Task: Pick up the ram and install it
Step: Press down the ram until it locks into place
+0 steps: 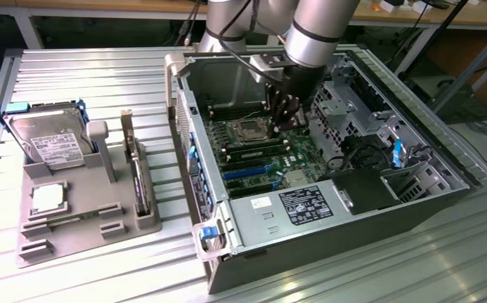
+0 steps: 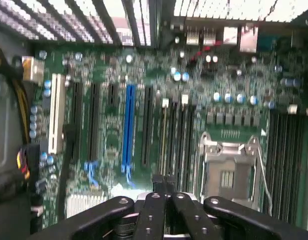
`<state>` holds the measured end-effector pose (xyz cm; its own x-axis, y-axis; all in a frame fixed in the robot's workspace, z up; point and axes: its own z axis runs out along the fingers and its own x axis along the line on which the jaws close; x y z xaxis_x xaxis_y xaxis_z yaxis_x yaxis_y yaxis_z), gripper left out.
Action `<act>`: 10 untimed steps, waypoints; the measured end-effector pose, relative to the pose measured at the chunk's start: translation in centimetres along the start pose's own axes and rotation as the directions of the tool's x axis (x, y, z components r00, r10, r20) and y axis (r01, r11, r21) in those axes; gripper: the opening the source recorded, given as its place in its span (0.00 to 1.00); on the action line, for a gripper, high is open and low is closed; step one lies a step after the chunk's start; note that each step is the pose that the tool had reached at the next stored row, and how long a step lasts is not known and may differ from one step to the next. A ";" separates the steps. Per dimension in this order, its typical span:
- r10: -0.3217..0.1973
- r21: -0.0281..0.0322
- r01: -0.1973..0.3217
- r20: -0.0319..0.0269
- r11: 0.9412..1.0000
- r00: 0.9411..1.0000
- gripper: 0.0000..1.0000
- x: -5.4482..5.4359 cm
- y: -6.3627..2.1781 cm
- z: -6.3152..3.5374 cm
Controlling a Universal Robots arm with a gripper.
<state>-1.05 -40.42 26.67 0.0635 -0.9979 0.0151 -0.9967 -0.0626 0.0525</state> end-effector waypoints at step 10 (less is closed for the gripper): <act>0.013 -0.001 -0.013 -0.003 1.000 1.000 0.10 0.2 -2.01 -6.05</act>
<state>1.28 -40.39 32.61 0.0512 -0.9985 0.0183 -0.9973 -0.0501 0.0536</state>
